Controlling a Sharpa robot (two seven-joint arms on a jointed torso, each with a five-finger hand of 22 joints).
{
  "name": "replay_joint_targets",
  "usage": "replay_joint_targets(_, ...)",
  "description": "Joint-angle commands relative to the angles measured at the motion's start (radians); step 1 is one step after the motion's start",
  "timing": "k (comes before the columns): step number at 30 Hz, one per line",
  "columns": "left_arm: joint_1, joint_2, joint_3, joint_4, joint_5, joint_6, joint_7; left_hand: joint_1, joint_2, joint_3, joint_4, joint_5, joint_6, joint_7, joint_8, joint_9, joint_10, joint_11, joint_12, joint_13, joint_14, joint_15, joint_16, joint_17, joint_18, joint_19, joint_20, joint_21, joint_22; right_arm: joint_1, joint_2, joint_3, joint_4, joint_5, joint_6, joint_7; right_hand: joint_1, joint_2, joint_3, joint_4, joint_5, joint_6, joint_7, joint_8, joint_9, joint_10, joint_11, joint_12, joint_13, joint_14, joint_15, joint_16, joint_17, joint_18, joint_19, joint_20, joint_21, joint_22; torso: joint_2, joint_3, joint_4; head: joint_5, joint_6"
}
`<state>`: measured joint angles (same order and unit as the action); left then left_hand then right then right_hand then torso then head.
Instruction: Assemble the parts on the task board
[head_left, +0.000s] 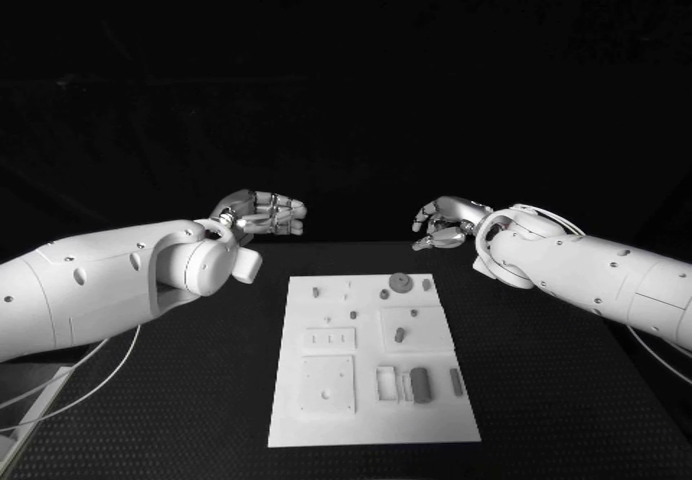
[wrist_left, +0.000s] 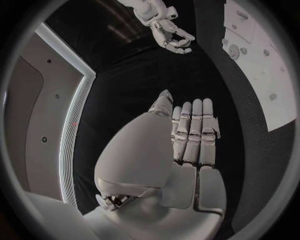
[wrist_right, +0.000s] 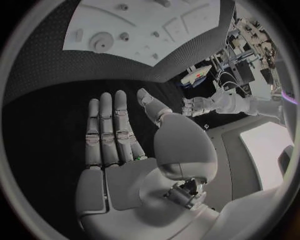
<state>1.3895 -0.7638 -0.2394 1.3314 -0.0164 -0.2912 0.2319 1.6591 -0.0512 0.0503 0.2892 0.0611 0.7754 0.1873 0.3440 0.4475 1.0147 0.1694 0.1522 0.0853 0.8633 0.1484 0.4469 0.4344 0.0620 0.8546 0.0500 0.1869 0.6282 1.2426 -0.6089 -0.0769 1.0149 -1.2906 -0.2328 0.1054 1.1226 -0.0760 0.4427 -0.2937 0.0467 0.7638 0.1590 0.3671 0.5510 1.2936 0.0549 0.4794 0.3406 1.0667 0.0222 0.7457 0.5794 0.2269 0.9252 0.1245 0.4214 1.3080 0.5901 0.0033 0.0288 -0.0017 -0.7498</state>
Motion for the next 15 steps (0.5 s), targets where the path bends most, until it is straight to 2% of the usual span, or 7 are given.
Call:
replay_joint_targets(1, 0.011, -0.01, 0.001, 0.014, -0.014, 0.017, 0.021, 0.0, -0.004, -0.011, 0.0, -0.006, 0.005, 0.003, -0.008, -0.004, 0.004, 0.004, -0.007, -0.003, -0.006, 0.003, -0.008, 0.002, -0.007, 0.002, 0.003, -0.007, -0.002, -0.003, 0.006, 0.0, -0.004, -0.146, 0.045, -0.013, 0.039, -0.005, -0.072, 0.002, 0.002, 0.026, -0.029, -0.039, -0.018, 0.013, -0.033, 0.367, 0.322, 0.112, -0.107, 0.299, 0.226, 0.035, 0.193, -0.076, 0.18, 0.029, 0.018, 0.0036, 0.0158, -0.005, -0.025)
replay_joint_targets(2, 0.013, -0.014, 0.001, 0.019, -0.014, 0.015, 0.022, -0.005, -0.004, -0.016, 0.001, -0.006, 0.005, 0.004, -0.01, -0.005, 0.004, 0.004, -0.009, -0.005, -0.006, 0.004, -0.01, 0.003, -0.008, 0.002, 0.003, -0.008, -0.003, -0.006, 0.009, 0.0, -0.007, -0.154, 0.048, -0.015, 0.041, 0.001, -0.083, -0.005, 0.012, 0.024, -0.028, -0.056, -0.025, -0.037, -0.026, 0.488, 0.435, 0.098, -0.107, 0.384, 0.296, 0.035, 0.192, -0.086, 0.234, 0.031, 0.023, 0.0045, 0.0191, -0.006, -0.023)
replay_joint_targets(3, 0.015, -0.017, 0.001, 0.022, -0.014, 0.014, 0.022, -0.008, -0.004, -0.019, 0.001, -0.006, 0.005, 0.004, -0.011, -0.006, 0.004, 0.005, -0.011, -0.006, -0.006, 0.004, -0.012, 0.004, -0.008, 0.002, 0.004, -0.009, -0.003, -0.007, 0.012, 0.0, -0.011, -0.157, 0.05, -0.017, 0.042, 0.003, -0.083, 0.0, 0.001, 0.028, -0.019, -0.058, -0.026, -0.058, -0.033, 0.506, 0.456, 0.089, -0.103, 0.396, 0.308, 0.035, 0.188, -0.088, 0.244, 0.03, 0.028, 0.0051, 0.0225, -0.007, -0.024)
replay_joint_targets(8, 0.019, -0.01, 0.001, 0.021, -0.015, 0.004, 0.022, -0.023, -0.003, -0.025, 0.002, -0.005, 0.003, 0.007, -0.016, -0.011, 0.003, 0.007, -0.018, -0.009, -0.005, 0.004, -0.017, 0.006, -0.009, 0.003, 0.003, -0.012, -0.004, -0.019, 0.034, 0.001, -0.033, -0.171, 0.041, -0.027, 0.042, 0.006, -0.082, 0.001, 0.005, 0.027, -0.016, -0.076, -0.034, -0.087, -0.024, 0.592, 0.536, 0.087, -0.098, 0.478, 0.371, 0.035, 0.194, -0.103, 0.322, 0.029, 0.044, 0.0073, 0.0301, -0.013, -0.024)
replay_joint_targets(12, 0.018, -0.002, 0.001, 0.023, -0.015, 0.003, 0.025, -0.025, -0.004, -0.026, 0.002, -0.004, 0.004, 0.007, -0.017, -0.012, 0.003, 0.007, -0.02, -0.01, -0.007, 0.005, -0.02, 0.007, -0.01, 0.002, 0.003, -0.014, -0.005, -0.022, 0.04, 0.001, -0.031, -0.191, 0.028, -0.035, 0.037, 0.006, -0.071, 0.002, 0.003, 0.028, -0.008, -0.092, -0.041, -0.106, -0.02, 0.641, 0.583, 0.078, -0.094, 0.519, 0.405, 0.035, 0.179, -0.111, 0.386, 0.029, 0.06, 0.0072, 0.0349, -0.019, -0.008)
replay_joint_targets(15, 0.014, 0.003, 0.001, 0.021, -0.015, 0.006, 0.028, -0.026, -0.004, -0.026, 0.002, -0.004, 0.004, 0.007, -0.018, -0.013, 0.004, 0.007, -0.021, -0.011, -0.008, 0.005, -0.022, 0.007, -0.01, 0.001, 0.004, -0.015, -0.005, -0.026, 0.044, 0.001, -0.031, -0.198, 0.039, -0.036, 0.036, 0.002, -0.066, 0.001, 0.003, 0.031, -0.006, -0.1, -0.044, -0.106, -0.018, 0.67, 0.605, 0.083, -0.093, 0.548, 0.424, 0.035, 0.178, -0.118, 0.426, 0.028, 0.07, 0.0049, 0.0386, -0.026, 0.002)
